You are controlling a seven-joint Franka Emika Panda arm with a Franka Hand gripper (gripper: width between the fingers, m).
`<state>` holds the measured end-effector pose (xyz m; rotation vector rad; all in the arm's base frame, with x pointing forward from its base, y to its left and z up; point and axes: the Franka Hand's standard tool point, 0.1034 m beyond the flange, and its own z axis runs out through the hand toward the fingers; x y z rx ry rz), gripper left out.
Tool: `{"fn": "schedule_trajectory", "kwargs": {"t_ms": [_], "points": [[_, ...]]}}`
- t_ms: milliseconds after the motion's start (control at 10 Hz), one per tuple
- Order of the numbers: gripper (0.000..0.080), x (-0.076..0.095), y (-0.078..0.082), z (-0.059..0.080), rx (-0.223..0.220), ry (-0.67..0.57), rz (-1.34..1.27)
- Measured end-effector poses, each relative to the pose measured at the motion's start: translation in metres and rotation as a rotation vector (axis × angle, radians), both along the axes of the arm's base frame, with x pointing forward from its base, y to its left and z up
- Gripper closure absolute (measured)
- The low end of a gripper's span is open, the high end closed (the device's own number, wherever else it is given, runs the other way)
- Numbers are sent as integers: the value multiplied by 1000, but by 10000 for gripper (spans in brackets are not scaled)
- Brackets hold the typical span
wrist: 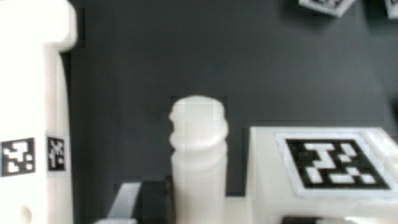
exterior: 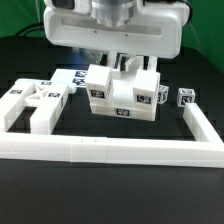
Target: Assemble chair
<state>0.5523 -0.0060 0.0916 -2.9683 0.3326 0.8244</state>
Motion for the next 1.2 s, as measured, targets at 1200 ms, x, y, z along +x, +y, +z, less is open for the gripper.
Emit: {"fn": "schedule_trajectory", "kwargs": {"t_ms": [1200], "points": [[368,-50,-16,-18,131,690,-52]]}}
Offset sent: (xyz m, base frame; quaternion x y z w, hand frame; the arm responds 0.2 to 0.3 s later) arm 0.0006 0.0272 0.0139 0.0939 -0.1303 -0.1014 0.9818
